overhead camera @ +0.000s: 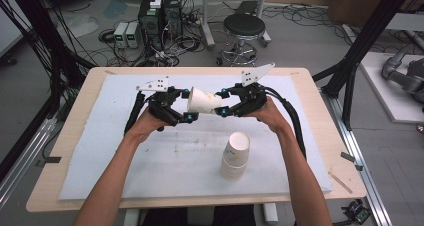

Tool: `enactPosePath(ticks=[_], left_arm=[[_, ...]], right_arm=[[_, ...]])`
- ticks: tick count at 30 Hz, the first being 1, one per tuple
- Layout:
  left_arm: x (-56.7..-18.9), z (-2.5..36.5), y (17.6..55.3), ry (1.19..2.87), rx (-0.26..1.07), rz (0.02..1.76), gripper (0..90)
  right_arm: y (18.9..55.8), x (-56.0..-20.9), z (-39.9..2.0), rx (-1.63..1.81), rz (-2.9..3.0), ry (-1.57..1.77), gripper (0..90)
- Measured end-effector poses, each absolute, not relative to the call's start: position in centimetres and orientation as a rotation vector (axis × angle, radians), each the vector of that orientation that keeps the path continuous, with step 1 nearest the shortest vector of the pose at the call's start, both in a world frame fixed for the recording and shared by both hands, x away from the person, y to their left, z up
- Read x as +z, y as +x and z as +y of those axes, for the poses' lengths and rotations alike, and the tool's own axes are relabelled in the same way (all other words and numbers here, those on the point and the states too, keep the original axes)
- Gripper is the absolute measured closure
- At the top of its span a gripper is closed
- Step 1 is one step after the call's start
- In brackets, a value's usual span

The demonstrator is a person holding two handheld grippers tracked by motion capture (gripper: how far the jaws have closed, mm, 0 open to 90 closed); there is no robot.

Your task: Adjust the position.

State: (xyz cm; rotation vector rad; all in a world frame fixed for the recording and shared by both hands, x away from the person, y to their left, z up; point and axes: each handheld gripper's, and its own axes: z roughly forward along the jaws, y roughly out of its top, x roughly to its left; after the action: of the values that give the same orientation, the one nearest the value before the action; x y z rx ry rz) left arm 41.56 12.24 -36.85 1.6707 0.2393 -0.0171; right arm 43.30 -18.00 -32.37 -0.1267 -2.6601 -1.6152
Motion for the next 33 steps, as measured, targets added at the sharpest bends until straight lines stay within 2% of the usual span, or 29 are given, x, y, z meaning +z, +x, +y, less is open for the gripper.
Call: enactPosePath(ticks=[27, 33], left_arm=[[-36.37, 11.26, 41.57, 1.630, -0.001, 0.219, 7.1], [-36.33, 11.43, 41.64, 1.619, -0.013, 0.210, 11.9]], right_arm=[[43.34, -32.52, -17.17, -1.650, -2.636, -0.026, 38.1], [43.30, -32.42, -17.30, -1.661, -2.631, -0.022, 38.1]])
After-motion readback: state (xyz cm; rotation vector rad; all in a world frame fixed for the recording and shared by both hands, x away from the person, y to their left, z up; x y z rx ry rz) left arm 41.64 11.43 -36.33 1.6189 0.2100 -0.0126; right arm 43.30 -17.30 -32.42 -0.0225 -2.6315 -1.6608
